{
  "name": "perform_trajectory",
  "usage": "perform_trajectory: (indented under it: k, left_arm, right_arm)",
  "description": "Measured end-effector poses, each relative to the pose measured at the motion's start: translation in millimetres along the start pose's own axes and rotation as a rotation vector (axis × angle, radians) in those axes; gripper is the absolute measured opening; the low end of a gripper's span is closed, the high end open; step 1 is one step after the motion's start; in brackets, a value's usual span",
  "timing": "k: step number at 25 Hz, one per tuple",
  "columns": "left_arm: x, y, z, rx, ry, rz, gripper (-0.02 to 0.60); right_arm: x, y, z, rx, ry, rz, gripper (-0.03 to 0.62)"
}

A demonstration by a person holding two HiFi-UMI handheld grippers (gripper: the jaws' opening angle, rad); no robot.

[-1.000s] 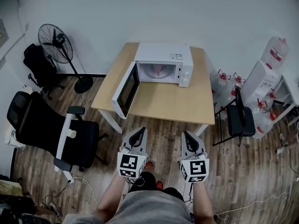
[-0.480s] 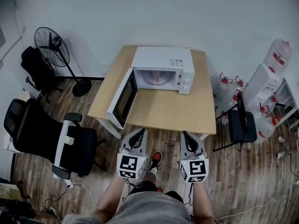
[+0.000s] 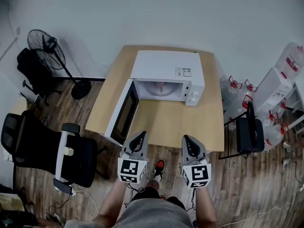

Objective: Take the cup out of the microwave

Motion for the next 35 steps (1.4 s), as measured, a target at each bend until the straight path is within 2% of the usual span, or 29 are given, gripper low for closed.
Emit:
perform_trajectory:
  k: [14,35]
  left_arm:
    - [116.0,55.6,-0.1,-0.025,0.045,0.023,0.021]
    - [210.7,112.0,-32.3,-0.062,0.074,0.042,0.021]
  right_arm:
    - [139.3,-31.4,-26.4,0.029,0.033,0.077,0.008]
    - [266.9,-45.3,-72.8,0.02,0.065,0.101,0.008]
Point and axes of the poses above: the fingertips, and each gripper's own axes: x forward along the fingers, y to its left, z out of its top, the point moved 7 cm from there along -x, backward along the fingers, and after that the axes turned 7 degrees about -x, right-handed, at the moved point
